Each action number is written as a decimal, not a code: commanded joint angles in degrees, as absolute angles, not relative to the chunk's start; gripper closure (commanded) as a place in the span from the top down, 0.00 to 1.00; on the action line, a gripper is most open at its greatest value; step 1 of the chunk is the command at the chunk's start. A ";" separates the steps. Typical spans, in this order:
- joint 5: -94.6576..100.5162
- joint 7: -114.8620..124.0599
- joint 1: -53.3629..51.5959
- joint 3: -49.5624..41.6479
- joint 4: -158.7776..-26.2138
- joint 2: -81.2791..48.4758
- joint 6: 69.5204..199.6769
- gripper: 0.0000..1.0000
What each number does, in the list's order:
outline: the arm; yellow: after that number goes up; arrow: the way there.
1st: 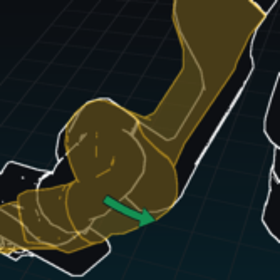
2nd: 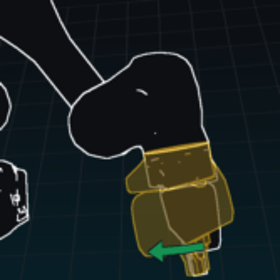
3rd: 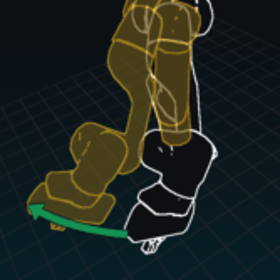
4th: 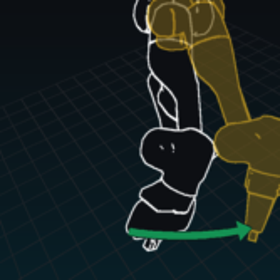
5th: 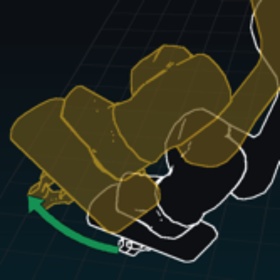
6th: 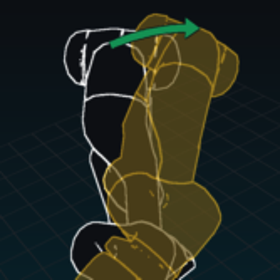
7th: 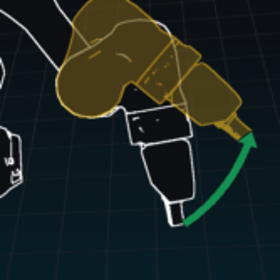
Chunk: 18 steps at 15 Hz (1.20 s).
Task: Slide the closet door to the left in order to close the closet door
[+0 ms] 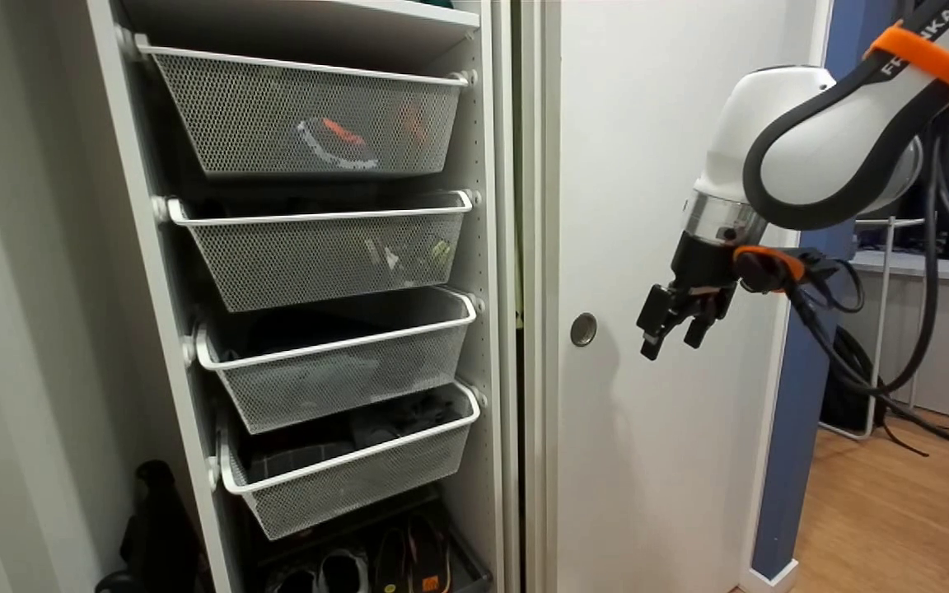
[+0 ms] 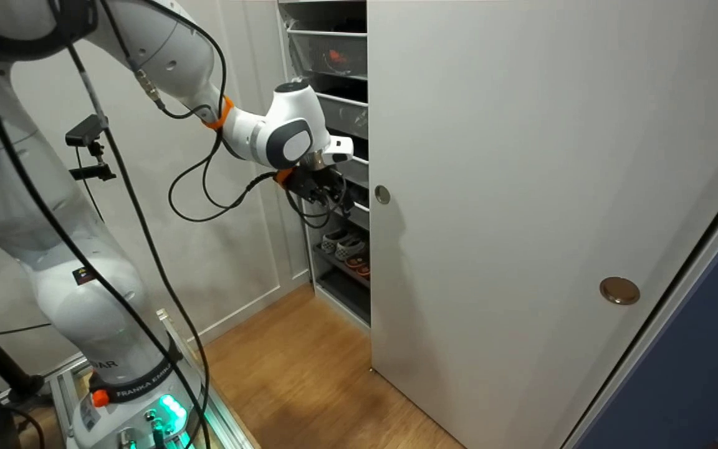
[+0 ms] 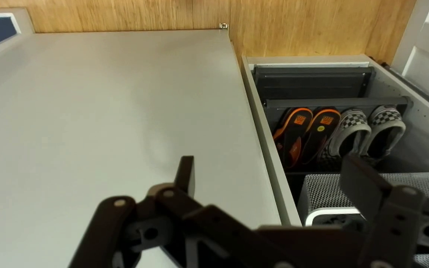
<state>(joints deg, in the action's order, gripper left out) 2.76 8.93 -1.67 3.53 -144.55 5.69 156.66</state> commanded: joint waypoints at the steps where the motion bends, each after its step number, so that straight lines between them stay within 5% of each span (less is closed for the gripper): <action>1: 11.94 18.01 -0.61 4.81 -138.18 -1.51 159.06 1.00; 18: 54.67 53.04 -9.07 -3.50 -122.27 -16.74 165.39 1.00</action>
<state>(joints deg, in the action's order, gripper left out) 47.79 46.19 -6.66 -0.69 -125.02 -14.55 163.71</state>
